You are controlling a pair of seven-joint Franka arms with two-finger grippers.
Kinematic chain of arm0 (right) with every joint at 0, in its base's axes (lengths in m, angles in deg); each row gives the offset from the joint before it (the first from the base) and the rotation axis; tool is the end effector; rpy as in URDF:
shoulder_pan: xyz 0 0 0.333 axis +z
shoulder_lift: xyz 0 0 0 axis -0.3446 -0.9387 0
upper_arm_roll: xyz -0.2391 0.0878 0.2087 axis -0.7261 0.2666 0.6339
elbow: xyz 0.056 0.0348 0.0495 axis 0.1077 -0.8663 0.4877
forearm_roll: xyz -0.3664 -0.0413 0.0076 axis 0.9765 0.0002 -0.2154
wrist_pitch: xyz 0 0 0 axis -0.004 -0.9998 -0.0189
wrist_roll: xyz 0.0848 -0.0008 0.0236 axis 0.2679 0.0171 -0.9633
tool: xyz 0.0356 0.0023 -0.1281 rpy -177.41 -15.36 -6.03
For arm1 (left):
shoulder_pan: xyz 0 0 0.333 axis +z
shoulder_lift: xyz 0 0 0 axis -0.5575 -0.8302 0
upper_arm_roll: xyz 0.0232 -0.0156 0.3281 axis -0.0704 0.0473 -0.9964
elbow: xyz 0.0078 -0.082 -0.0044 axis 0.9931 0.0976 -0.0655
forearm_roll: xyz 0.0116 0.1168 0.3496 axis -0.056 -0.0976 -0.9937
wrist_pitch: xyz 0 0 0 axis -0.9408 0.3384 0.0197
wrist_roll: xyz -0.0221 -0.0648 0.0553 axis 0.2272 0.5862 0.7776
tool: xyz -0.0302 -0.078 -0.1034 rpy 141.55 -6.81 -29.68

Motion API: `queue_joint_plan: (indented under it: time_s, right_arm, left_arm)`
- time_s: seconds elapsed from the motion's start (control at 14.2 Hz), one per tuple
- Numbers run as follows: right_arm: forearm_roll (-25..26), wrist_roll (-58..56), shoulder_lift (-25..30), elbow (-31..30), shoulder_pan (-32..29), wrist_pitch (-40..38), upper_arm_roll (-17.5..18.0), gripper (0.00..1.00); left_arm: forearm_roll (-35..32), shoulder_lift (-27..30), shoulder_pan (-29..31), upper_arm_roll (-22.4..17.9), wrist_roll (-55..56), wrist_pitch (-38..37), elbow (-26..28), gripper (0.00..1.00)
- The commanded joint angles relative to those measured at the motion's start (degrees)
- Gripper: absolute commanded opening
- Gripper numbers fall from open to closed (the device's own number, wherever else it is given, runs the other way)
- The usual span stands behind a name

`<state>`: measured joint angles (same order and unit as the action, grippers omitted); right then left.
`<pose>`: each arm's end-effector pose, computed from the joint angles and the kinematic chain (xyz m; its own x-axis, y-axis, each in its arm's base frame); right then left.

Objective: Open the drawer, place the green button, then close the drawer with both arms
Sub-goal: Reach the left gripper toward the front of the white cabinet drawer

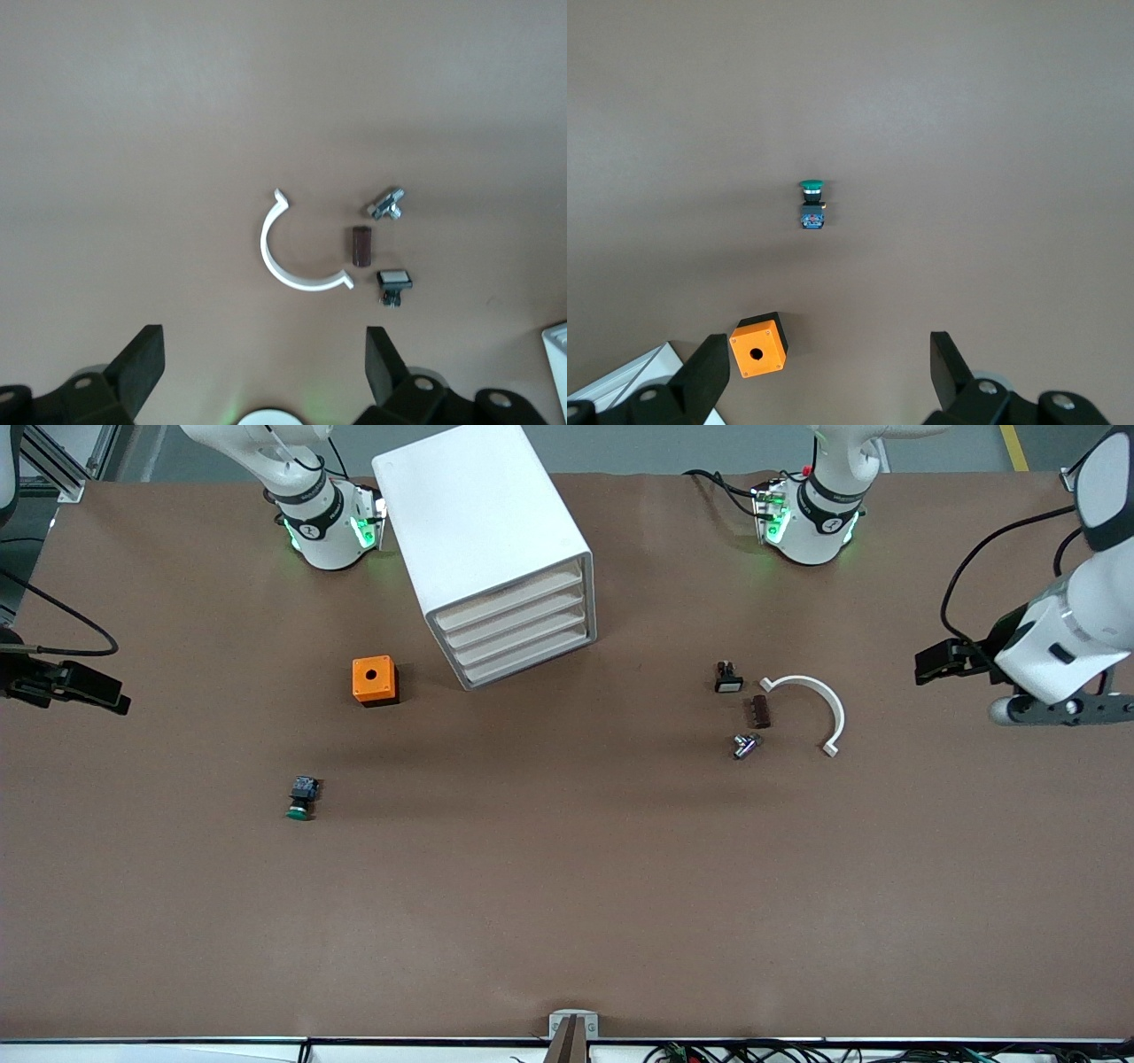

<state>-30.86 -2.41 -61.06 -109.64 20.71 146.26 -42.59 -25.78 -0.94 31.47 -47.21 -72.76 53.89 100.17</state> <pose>0.5754 -0.0266 0.6006 0.9930 -0.1017 -0.0603 -0.1008 -0.9947 0.0178 0.5406 -0.0529 0.5390 0.9810 -0.0203 -0.1927 -0.0235 -0.9996 -0.0141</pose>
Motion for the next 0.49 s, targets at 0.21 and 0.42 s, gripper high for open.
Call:
queue_joint_plan:
  time_s: [0.21,0.42]
  right_arm:
    - [1.0,0.4,0.2,0.6,-0.9,-0.6,0.9,1.00]
    - [1.1,0.4,0.3,0.6,-0.9,-0.6,0.9,1.00]
  left_arm:
    - [4.7,-5.8,-1.0,2.3,-1.0,-2.6,-0.9,1.00]
    - [9.5,-9.2,-1.1,7.1,-0.1,-2.7,-1.0,1.00]
